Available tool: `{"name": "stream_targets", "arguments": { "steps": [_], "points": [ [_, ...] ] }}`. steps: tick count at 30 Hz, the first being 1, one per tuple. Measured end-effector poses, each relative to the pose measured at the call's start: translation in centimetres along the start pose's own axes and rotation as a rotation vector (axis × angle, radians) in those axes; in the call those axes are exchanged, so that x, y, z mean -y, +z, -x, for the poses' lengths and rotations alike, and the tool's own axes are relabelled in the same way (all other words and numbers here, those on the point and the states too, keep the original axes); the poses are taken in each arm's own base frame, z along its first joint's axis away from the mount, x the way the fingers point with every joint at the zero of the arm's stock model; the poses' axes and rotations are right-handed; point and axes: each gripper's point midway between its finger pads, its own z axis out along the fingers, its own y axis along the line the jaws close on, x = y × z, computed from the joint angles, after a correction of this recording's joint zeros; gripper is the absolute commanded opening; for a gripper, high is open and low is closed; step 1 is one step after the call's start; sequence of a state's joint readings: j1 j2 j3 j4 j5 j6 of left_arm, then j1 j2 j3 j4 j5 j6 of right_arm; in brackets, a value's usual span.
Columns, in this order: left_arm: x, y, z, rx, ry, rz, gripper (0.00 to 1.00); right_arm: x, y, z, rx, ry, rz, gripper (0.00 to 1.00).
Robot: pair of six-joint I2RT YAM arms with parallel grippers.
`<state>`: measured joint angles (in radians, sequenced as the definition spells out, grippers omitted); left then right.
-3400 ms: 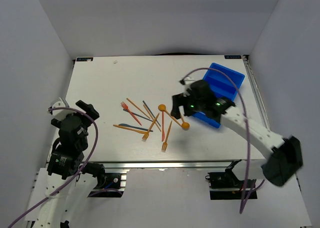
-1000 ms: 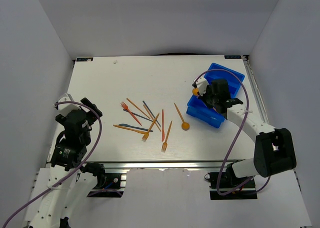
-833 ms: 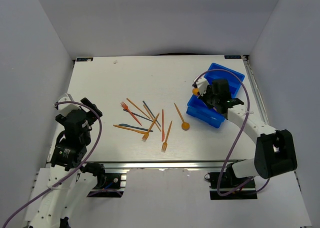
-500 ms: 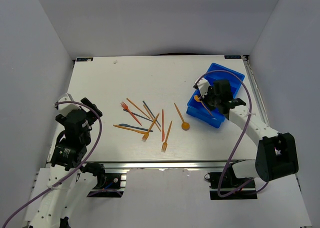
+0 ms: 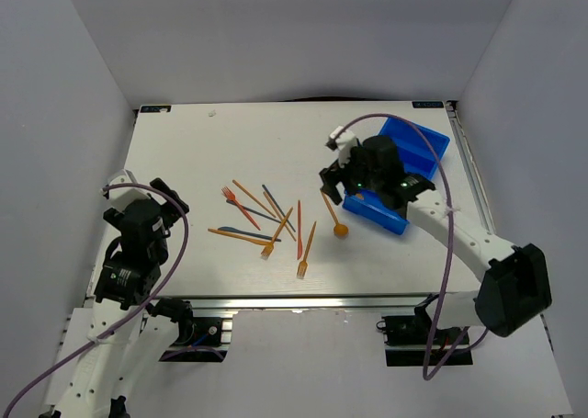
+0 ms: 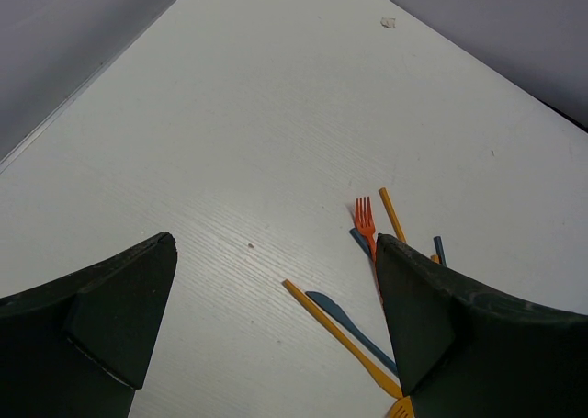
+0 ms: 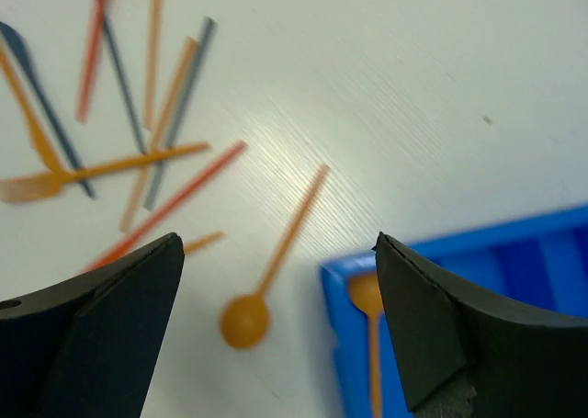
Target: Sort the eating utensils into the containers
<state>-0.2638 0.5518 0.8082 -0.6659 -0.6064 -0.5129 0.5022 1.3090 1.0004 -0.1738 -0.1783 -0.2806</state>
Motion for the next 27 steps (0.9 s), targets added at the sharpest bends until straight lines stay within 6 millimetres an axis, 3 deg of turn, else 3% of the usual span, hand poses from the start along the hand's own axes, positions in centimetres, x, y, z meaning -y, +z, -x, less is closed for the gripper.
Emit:
{"name": "stream_targets", "arguments": {
  "steps": [3, 6, 9, 13, 14, 23, 27],
  "points": [
    [0.0, 0.1, -0.1, -0.002, 0.002, 0.002, 0.98, -3.3, 1.9, 2.8, -0.007, 0.04, 0.042, 0.89],
    [0.0, 0.1, 0.0, -0.002, 0.002, 0.003, 0.98, -4.0, 4.4, 4.0, -0.052, 0.091, 0.005, 0.89],
    [0.0, 0.1, 0.0, -0.001, 0.002, 0.004, 0.98, -4.1, 5.8, 1.3, -0.149, 0.152, -0.065, 0.89],
    [-0.1, 0.1, 0.0, 0.0, 0.001, 0.005, 0.98, -4.7, 5.6, -3.7, -0.271, 0.23, -0.099, 0.89],
    [-0.1, 0.1, 0.0, 0.0, 0.001, 0.005, 0.98, -4.8, 5.5, -4.6, -0.297, 0.249, -0.107, 0.78],
    [-0.1, 0.0, 0.0, 0.0, 0.001, 0.004, 0.98, -4.2, 5.6, -8.0, -0.391, 0.312, -0.203, 0.44],
    [-0.1, 0.1, 0.0, 0.0, 0.001, 0.005, 0.98, -4.2, 6.0, -9.9, -0.44, 0.316, -0.226, 0.44]
  ]
}}
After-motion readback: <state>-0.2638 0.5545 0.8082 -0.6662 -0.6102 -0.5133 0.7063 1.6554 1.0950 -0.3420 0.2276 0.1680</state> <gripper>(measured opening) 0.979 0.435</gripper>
